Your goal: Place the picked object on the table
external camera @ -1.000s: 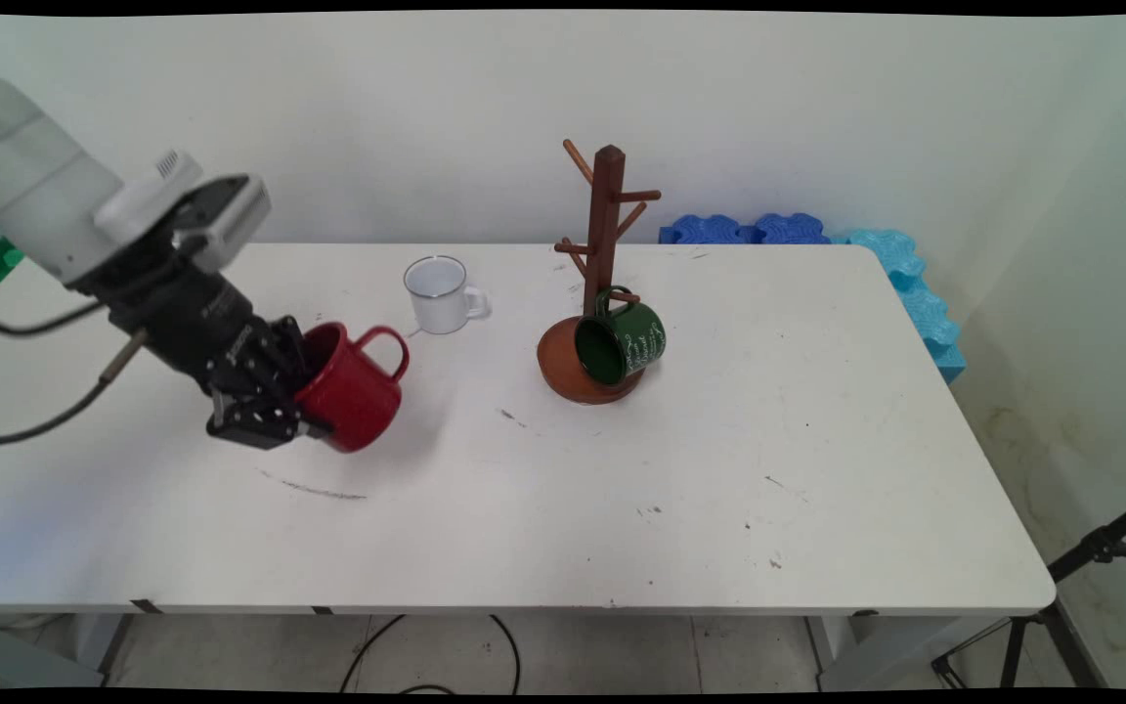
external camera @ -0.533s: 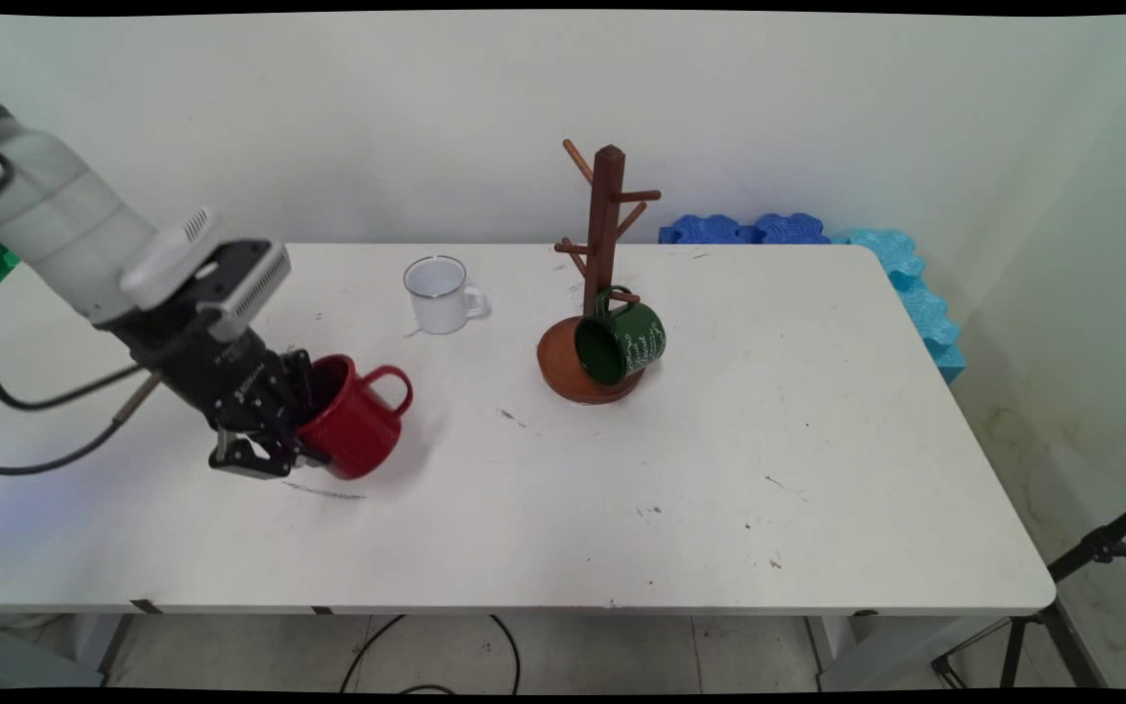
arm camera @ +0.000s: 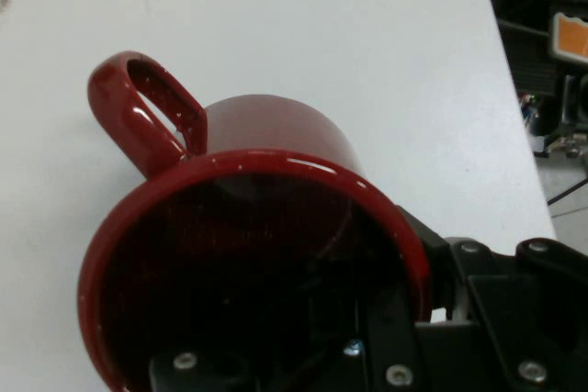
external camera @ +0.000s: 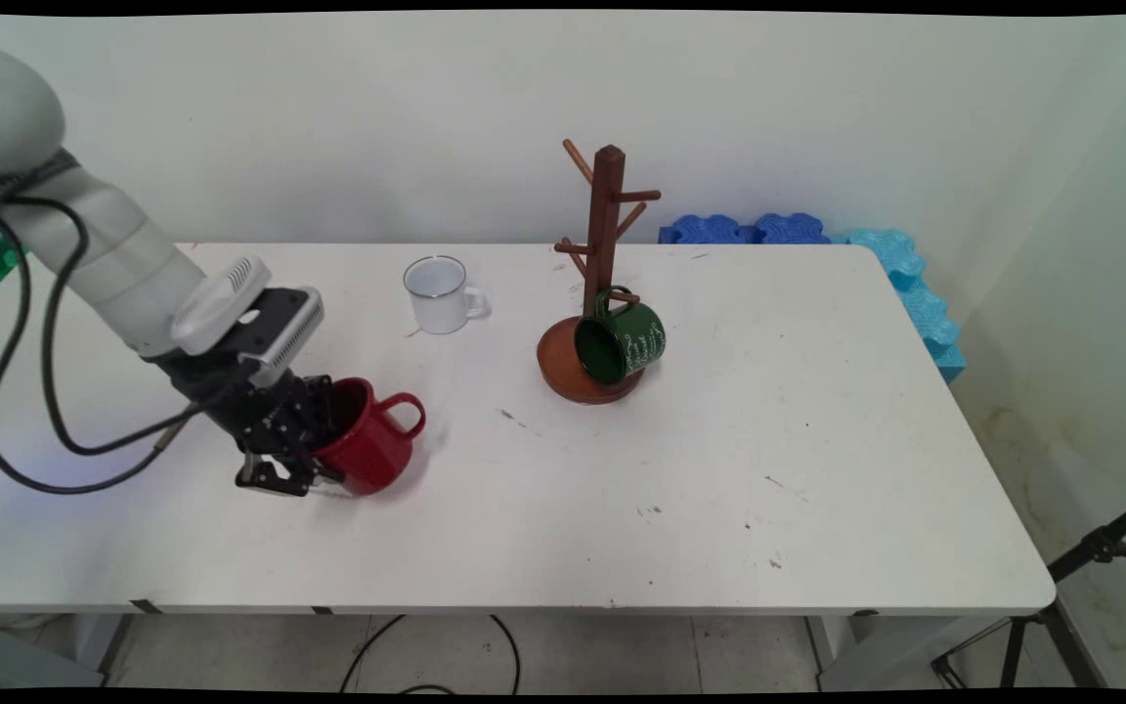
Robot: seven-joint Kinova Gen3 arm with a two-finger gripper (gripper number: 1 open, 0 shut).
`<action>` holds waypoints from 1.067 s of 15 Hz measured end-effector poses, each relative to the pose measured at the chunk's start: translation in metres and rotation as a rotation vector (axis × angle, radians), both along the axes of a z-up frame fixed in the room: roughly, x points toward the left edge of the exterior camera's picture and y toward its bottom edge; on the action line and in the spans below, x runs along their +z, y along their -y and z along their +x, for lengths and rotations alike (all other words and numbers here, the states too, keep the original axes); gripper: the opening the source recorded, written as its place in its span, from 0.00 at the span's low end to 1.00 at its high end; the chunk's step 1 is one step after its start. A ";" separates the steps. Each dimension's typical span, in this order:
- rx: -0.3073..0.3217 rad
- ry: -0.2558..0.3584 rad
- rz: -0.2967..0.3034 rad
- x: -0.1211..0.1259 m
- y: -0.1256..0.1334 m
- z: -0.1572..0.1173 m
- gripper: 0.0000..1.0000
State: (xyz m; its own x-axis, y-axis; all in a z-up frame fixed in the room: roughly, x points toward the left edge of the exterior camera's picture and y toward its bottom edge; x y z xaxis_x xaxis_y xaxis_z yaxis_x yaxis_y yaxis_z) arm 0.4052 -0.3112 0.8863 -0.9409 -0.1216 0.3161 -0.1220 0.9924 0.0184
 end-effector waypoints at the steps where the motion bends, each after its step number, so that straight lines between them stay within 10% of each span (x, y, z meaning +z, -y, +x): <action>1: -0.003 0.002 -0.001 -0.002 0.001 -0.001 0.00; 15: -0.031 0.027 -0.015 -0.028 0.011 -0.010 0.00; 16: -0.031 0.026 -0.016 -0.029 0.011 -0.010 1.00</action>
State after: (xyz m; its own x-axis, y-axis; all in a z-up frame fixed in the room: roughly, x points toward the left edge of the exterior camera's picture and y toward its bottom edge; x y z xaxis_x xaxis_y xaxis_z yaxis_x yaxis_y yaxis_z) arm 0.3954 -0.3221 0.8571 -0.9522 -0.0872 0.2928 -0.0911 0.9958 0.0001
